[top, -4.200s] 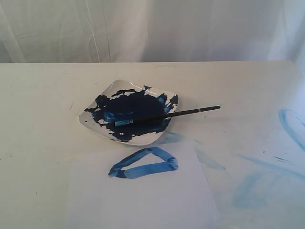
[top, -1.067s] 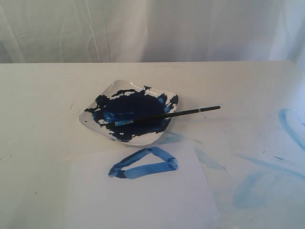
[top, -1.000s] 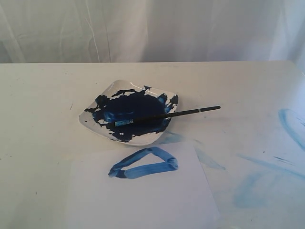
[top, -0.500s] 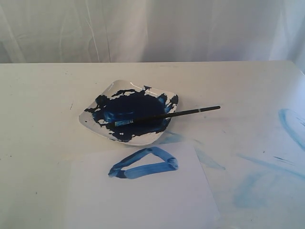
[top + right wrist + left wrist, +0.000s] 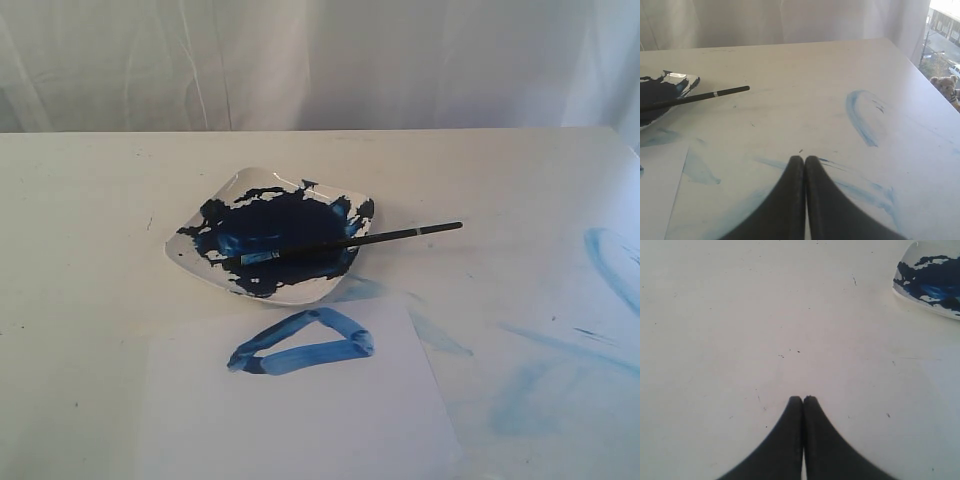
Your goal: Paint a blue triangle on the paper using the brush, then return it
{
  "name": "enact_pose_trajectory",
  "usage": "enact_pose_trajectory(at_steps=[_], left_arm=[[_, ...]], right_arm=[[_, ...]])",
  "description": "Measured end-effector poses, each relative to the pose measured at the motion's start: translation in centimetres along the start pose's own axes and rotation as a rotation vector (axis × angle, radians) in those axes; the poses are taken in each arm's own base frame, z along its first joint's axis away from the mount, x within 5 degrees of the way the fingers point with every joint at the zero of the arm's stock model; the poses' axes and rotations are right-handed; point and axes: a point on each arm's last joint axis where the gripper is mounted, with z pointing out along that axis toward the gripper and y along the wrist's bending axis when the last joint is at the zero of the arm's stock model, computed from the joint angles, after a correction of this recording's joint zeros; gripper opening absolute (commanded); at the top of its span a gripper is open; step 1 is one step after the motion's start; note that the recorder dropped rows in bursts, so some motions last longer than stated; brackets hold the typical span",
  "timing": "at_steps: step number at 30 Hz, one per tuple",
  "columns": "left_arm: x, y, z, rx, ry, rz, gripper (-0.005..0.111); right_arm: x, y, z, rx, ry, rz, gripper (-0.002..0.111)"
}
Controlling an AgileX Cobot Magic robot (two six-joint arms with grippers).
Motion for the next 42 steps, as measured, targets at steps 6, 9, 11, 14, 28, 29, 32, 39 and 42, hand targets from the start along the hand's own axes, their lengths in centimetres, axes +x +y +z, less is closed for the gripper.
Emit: enact_pose_trajectory(at_steps=[6,9,11,14,28,29,32,39,42], left_arm=[[0.0,-0.09,0.0,0.017,0.0,0.006,0.0],[0.0,-0.18,0.0,0.033,0.0,0.012,0.0],[0.0,-0.19,0.0,0.035,0.0,0.013,0.0],[0.0,-0.19,0.0,0.035,0.0,0.013,0.0],[0.0,-0.19,0.0,0.035,0.0,0.013,0.0],[0.0,-0.19,0.0,0.035,0.0,0.013,0.0],[0.0,-0.19,0.0,0.035,0.0,0.013,0.0],[0.0,-0.19,0.0,0.035,0.0,0.013,0.0],[0.0,-0.19,0.0,0.035,0.0,0.014,0.0]], right_arm=[[0.0,0.0,0.0,0.0,0.0,0.0,0.0],[0.0,0.0,0.0,0.0,0.0,0.0,0.0],[0.0,0.0,0.0,0.0,0.0,0.0,0.0],[0.0,0.0,0.0,0.0,0.0,0.0,0.0],[0.0,0.0,0.0,0.0,0.0,0.0,0.0],[0.0,0.0,0.0,0.0,0.0,0.0,0.0],[0.0,0.0,0.0,0.0,0.0,0.0,0.0],[0.0,0.0,0.0,0.0,0.0,0.0,0.0],[0.0,0.0,0.0,0.0,0.0,0.0,0.0]])
